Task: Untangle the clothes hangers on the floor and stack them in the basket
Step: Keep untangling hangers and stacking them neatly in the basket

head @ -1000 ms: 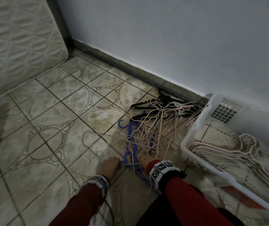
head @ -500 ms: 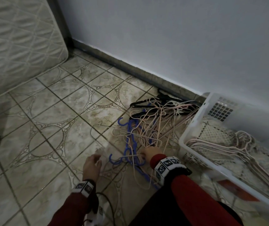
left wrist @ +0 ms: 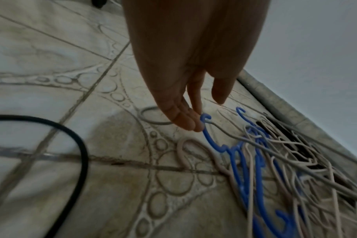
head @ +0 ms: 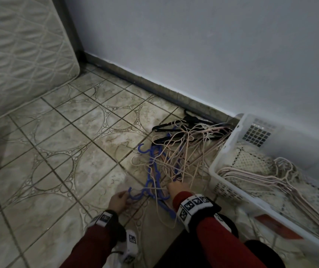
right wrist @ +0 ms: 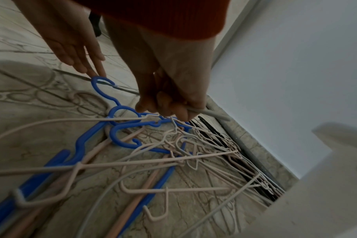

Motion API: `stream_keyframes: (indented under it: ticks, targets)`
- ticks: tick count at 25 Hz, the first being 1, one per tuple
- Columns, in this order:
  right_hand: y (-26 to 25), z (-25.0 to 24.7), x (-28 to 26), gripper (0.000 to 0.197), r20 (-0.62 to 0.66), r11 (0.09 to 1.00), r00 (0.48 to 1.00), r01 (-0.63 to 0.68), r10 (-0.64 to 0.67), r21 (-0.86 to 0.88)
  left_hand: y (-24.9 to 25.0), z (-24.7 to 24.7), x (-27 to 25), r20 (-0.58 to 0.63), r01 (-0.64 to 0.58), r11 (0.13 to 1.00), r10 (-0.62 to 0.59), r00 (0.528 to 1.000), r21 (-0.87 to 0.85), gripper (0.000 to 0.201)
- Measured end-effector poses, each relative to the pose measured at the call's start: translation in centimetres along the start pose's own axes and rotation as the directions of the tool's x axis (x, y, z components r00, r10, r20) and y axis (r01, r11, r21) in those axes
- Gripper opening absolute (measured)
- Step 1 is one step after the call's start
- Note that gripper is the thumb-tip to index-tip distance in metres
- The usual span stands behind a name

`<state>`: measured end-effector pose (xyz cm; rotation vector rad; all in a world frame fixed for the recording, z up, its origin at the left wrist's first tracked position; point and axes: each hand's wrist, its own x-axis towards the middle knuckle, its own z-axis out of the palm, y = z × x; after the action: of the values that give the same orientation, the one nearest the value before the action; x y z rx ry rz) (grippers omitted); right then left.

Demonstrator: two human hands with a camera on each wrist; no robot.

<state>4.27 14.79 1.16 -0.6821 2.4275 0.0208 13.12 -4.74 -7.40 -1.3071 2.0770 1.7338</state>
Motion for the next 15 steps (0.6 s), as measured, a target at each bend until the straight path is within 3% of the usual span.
stream_keyframes:
  ticks: [4, 8, 10, 12, 13, 15]
  targets:
    - [1.3, 0.0, 0.8, 0.031, -0.069, 0.984, 0.996, -0.050, 0.063, 0.169, 1.3, -0.1, -0.6, 0.041, 0.059, 0.996, -0.056, 0.998, -0.064, 0.031]
    - [1.5, -0.6, 0.5, 0.028, -0.289, 0.943, 0.956, 0.058, 0.041, 0.328, 1.2, 0.4, -0.4, 0.033, 0.087, 0.995, -0.086, 0.996, -0.048, 0.039]
    - [1.8, -1.4, -0.6, 0.025, -0.416, 0.884, 0.906, 0.134, 0.073, 0.447, 1.1, 1.5, -1.7, -0.048, 0.093, 0.991, -0.089, 0.995, 0.098, 0.043]
    - [3.2, -2.2, -1.8, 0.024, -0.538, 0.807, 0.827, 0.201, 0.164, 0.555, 1.4, 3.5, -3.9, -0.182, 0.018, 0.973, 0.025, 0.983, 0.229, 0.039]
    - [4.2, -2.5, -2.4, 0.024, -0.590, 0.767, 0.776, 0.232, 0.225, 0.598, 1.9, 4.6, -5.0, -0.191, -0.048, 0.976, 0.089, 0.978, 0.214, 0.036]
    - [6.0, -2.6, -3.5, 0.024, -0.637, 0.695, 0.699, 0.280, 0.325, 0.662, 3.2, 6.7, -6.0, -0.072, -0.140, 0.960, 0.161, 0.984, 0.243, 0.036]
